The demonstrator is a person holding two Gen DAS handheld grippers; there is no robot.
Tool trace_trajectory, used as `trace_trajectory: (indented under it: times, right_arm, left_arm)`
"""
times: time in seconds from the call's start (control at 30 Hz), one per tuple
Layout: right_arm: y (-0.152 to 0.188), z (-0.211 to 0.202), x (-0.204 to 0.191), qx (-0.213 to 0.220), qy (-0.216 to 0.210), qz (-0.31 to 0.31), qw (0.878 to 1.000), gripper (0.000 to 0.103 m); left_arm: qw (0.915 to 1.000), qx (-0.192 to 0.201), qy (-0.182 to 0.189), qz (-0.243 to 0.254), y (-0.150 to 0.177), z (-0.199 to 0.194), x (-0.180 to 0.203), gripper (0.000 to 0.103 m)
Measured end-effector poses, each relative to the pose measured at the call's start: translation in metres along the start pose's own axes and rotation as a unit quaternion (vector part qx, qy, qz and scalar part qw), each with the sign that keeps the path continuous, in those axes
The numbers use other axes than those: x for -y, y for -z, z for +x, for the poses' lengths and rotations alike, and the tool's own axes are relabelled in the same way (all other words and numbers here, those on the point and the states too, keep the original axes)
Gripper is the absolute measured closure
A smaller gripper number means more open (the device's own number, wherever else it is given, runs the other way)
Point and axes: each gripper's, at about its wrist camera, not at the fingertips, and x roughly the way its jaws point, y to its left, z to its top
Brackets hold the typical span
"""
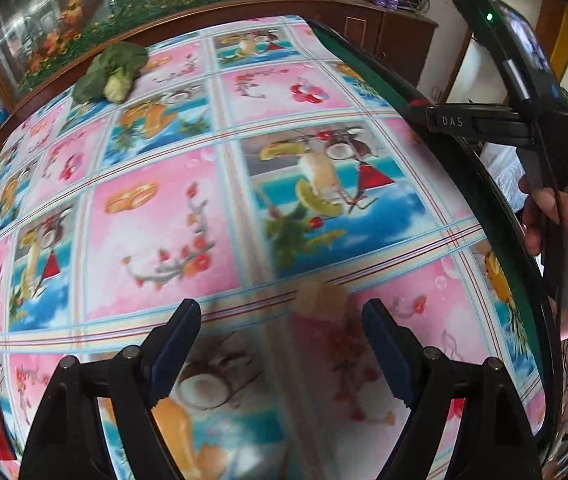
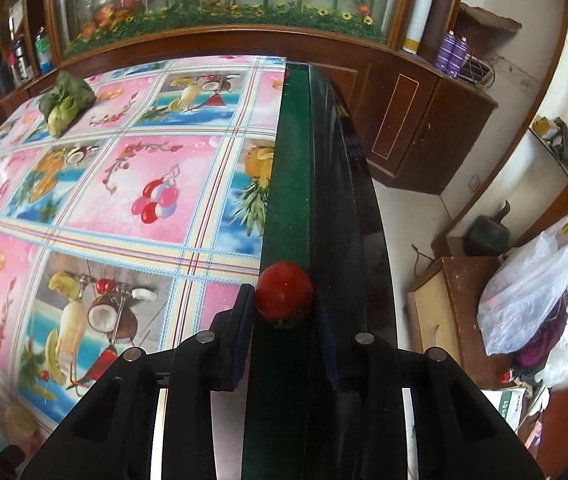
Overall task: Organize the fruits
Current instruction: 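Grasp the red tomato with the right tool while the left tool grasps a tan piece, then carry the tomato in the right tool while the left tool carries the tan piece to the tray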
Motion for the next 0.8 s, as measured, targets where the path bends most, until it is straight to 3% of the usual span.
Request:
trace_trajectory:
  times: [0.1,0.23,0.43,0.8]
  right_arm:
    - [0.005,-0.004,0.001,0.0,-0.012,0.004,1.0,0.074]
    - [0.009,-0.011,-0.001,-0.001,-0.027,0.007,1.0,0.074]
    - [0.019,-0.03,-0.019,0.007,-0.05,-0.006,0.999,0.074]
    - [0.047,-0.073,-0.088,0.014,-0.128,-0.042,0.991,0.073]
  left_arm:
    - [1.0,-0.002,0.0,0.003,-0.001,0.008,0.006,0.024]
    - [0.9997,0.021,0.006,-0.01,0.001,0.008,0.004,0.075]
    - [0.9992,0.028,0.01,-0.027,0.01,0.003,-0.013,0.075]
    - [0.9915,0.015,0.03,-0.126,0.055,-0.018,-0.091,0.075]
